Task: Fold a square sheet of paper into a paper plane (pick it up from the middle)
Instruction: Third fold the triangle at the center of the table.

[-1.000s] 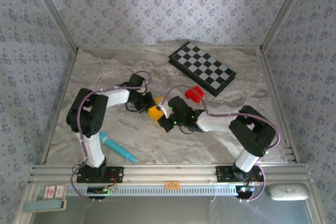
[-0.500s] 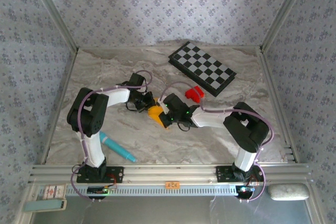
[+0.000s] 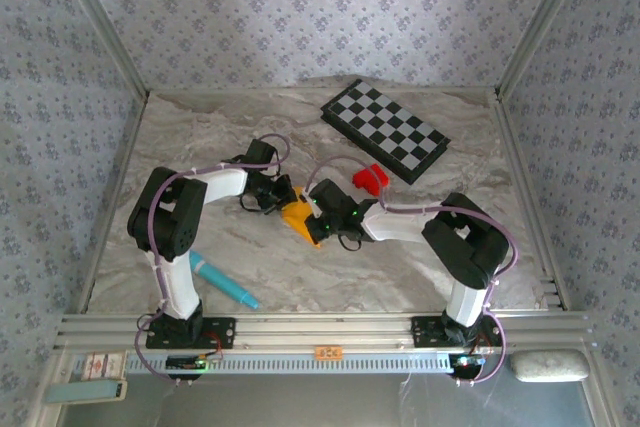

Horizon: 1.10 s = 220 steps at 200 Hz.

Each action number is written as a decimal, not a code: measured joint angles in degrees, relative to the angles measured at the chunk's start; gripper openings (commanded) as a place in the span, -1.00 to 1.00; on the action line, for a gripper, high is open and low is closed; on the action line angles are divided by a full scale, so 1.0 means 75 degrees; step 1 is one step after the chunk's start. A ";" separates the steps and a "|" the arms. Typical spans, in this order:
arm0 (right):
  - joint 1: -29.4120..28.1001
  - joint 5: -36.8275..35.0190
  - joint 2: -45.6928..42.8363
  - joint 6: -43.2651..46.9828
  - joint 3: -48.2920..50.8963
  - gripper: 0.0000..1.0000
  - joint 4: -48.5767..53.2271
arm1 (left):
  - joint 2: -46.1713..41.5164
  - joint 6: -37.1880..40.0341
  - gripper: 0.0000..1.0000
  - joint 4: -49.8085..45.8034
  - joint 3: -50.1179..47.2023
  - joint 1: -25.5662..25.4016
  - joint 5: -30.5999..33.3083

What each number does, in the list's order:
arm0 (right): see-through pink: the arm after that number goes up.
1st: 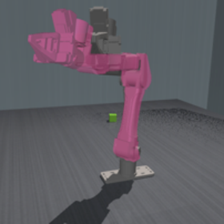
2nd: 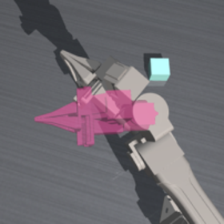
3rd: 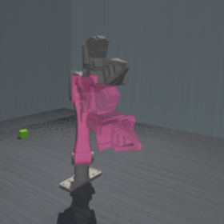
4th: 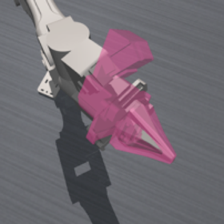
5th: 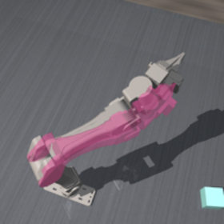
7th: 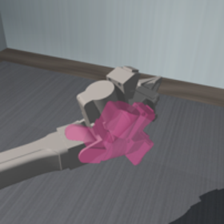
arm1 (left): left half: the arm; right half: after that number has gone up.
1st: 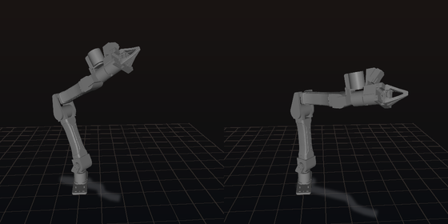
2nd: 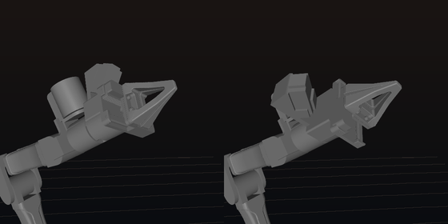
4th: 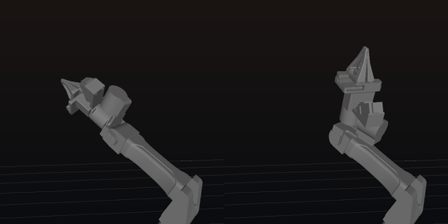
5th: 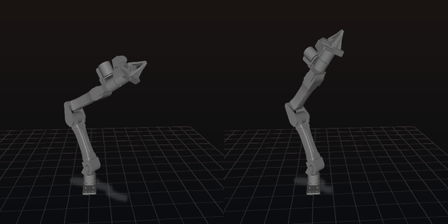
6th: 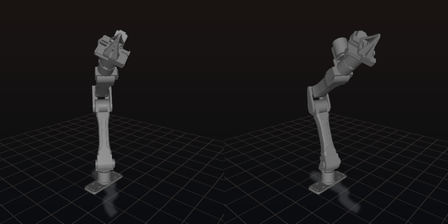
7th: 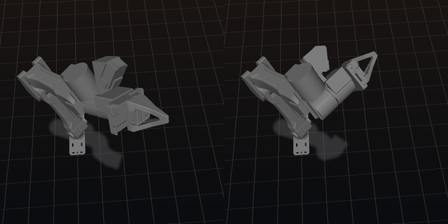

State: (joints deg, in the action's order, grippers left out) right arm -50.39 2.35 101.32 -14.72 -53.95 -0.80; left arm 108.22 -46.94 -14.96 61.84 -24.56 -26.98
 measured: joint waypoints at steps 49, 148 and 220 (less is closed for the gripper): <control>0.0000 -0.0003 0.0111 -0.0160 -0.0134 -1.00 0.0178 | 0.0000 0.0000 -0.92 0.0003 0.0000 0.0000 -0.0003; -0.0020 -0.0134 0.0236 -0.0160 -0.0335 -1.00 0.0449 | 0.0000 0.0000 -0.92 0.0003 0.0000 0.0000 -0.0020; -0.0073 -0.0245 0.0323 -0.0160 -0.0423 -1.00 0.0565 | 0.0000 0.0000 -0.92 0.0009 0.0000 0.0000 -0.0026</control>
State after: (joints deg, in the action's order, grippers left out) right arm -50.94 0.51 103.74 -15.92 -57.12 3.44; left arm 108.22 -46.94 -14.90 61.84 -24.56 -27.18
